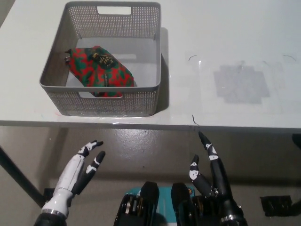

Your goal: Use the right hand to pick up a bag of coffee beans on the right hand side and place it into a container on the left hand side

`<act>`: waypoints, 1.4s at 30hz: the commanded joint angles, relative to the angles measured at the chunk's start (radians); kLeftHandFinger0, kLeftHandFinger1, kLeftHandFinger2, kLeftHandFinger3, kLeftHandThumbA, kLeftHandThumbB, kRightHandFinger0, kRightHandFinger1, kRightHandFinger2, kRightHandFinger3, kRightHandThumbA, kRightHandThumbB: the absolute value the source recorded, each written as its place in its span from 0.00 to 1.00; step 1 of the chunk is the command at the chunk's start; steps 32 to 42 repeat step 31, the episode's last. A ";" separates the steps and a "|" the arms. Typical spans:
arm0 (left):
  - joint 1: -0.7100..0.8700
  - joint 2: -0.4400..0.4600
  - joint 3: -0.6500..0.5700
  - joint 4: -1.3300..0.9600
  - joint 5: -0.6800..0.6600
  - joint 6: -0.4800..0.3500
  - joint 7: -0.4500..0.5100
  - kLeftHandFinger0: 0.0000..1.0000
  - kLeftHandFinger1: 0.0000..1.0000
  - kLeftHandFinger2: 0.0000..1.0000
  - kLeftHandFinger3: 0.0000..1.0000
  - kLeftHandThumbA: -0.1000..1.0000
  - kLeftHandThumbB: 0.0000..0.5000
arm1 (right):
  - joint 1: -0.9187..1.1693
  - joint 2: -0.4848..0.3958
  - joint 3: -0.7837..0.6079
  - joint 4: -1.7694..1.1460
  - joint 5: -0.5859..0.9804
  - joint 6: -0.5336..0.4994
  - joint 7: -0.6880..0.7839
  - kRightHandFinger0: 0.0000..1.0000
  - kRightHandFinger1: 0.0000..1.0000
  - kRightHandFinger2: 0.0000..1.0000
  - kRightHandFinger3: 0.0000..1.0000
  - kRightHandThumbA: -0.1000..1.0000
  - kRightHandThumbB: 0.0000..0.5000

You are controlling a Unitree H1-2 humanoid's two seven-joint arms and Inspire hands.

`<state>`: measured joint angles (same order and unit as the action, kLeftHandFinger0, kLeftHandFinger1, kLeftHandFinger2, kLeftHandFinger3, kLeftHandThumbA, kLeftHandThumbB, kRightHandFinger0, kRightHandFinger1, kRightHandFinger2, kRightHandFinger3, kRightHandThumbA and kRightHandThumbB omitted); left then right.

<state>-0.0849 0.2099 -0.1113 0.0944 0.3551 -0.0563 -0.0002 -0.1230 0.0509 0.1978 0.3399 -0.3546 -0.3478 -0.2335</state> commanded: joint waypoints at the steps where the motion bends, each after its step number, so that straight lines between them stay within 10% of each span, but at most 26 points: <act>1: -0.001 0.019 -0.003 -0.044 0.036 0.031 -0.003 1.00 1.00 1.00 1.00 1.00 0.00 | -0.007 0.012 0.013 -0.020 -0.047 -0.001 -0.018 1.00 1.00 1.00 1.00 0.00 0.00; 42: 0.093 -0.016 0.068 -0.053 -0.009 -0.101 0.072 1.00 1.00 1.00 1.00 1.00 0.09 | 0.006 0.012 0.062 -0.031 -0.144 0.044 -0.018 1.00 1.00 1.00 1.00 0.00 0.00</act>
